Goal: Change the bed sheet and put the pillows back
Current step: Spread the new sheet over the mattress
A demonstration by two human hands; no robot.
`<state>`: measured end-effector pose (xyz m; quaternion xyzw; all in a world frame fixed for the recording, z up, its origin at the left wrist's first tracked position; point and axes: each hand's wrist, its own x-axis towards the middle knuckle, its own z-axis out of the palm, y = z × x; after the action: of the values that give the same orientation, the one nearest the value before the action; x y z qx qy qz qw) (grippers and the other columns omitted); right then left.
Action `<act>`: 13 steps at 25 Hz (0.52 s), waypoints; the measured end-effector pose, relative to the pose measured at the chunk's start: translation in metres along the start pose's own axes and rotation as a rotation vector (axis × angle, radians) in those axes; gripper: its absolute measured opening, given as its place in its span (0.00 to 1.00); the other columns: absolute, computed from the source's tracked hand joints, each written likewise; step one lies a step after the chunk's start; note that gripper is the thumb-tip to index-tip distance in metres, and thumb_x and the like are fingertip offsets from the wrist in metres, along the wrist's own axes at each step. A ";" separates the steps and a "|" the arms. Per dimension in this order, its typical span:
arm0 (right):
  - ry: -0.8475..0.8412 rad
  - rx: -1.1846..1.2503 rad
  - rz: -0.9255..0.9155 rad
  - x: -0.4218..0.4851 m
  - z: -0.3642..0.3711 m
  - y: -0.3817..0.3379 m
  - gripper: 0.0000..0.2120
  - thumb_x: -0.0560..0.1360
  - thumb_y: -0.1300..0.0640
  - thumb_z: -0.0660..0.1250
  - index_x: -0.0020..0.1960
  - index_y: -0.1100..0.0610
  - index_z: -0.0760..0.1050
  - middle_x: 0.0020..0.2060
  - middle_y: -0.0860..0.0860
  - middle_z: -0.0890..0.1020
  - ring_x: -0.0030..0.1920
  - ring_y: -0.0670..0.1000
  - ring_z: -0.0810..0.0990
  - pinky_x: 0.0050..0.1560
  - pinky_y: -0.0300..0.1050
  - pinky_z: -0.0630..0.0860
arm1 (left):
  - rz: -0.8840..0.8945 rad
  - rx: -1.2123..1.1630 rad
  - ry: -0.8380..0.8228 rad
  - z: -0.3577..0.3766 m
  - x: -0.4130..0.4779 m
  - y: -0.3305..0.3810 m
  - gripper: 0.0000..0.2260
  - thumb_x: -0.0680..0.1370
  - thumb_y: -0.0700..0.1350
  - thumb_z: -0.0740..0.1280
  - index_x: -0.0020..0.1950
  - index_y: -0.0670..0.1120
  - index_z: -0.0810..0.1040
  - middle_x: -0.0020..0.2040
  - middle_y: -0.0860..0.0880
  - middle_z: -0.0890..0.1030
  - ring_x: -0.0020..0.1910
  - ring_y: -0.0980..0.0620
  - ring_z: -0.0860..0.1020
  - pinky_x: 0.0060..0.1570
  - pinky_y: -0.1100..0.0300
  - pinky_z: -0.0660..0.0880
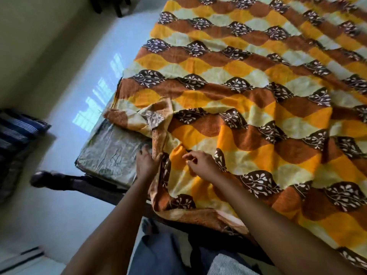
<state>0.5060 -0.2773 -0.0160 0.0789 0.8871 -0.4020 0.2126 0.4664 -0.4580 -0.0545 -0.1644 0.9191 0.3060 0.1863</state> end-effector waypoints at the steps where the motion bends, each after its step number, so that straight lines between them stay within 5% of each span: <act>1: 0.029 0.016 0.023 0.009 0.000 -0.005 0.11 0.76 0.57 0.64 0.58 0.53 0.79 0.57 0.53 0.80 0.55 0.52 0.78 0.51 0.41 0.73 | -0.017 0.006 0.016 0.005 0.015 0.003 0.30 0.73 0.54 0.69 0.71 0.46 0.62 0.67 0.40 0.68 0.64 0.41 0.68 0.60 0.48 0.69; 3: 0.076 0.065 0.069 0.029 0.002 -0.019 0.11 0.77 0.57 0.63 0.58 0.52 0.79 0.55 0.51 0.81 0.53 0.50 0.78 0.47 0.38 0.73 | -0.019 0.049 0.028 0.011 0.043 0.005 0.30 0.71 0.54 0.71 0.69 0.47 0.64 0.62 0.41 0.73 0.61 0.41 0.72 0.58 0.47 0.72; 5: 0.118 0.146 0.122 0.051 0.008 -0.034 0.11 0.77 0.57 0.63 0.58 0.53 0.79 0.54 0.50 0.81 0.50 0.49 0.79 0.42 0.37 0.73 | 0.012 -0.007 0.015 0.008 0.065 0.004 0.16 0.73 0.49 0.68 0.60 0.47 0.73 0.54 0.42 0.79 0.53 0.42 0.77 0.49 0.50 0.76; 7: 0.163 0.298 0.229 0.075 0.017 -0.051 0.12 0.77 0.54 0.64 0.59 0.53 0.77 0.55 0.51 0.81 0.53 0.51 0.79 0.48 0.44 0.76 | 0.054 -0.169 -0.041 -0.009 0.072 -0.004 0.05 0.76 0.45 0.65 0.49 0.48 0.80 0.46 0.47 0.82 0.43 0.48 0.79 0.37 0.58 0.75; 10: 0.184 0.518 0.453 0.127 0.044 -0.082 0.28 0.73 0.46 0.68 0.69 0.56 0.66 0.62 0.54 0.75 0.60 0.55 0.76 0.56 0.50 0.78 | 0.130 -0.279 -0.217 -0.051 0.068 -0.036 0.05 0.77 0.40 0.65 0.50 0.46 0.80 0.40 0.55 0.79 0.38 0.61 0.77 0.32 0.71 0.70; 13: 0.127 0.619 0.524 0.179 0.089 -0.116 0.41 0.70 0.50 0.73 0.74 0.59 0.55 0.66 0.59 0.71 0.61 0.57 0.75 0.47 0.45 0.77 | 0.153 -0.196 -0.469 -0.084 0.071 -0.085 0.06 0.78 0.42 0.65 0.53 0.45 0.79 0.42 0.54 0.79 0.39 0.61 0.76 0.34 0.73 0.70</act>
<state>0.3375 -0.4261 -0.0677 0.3870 0.6855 -0.5765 0.2189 0.4197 -0.5884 -0.0663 -0.0365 0.8265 0.4366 0.3535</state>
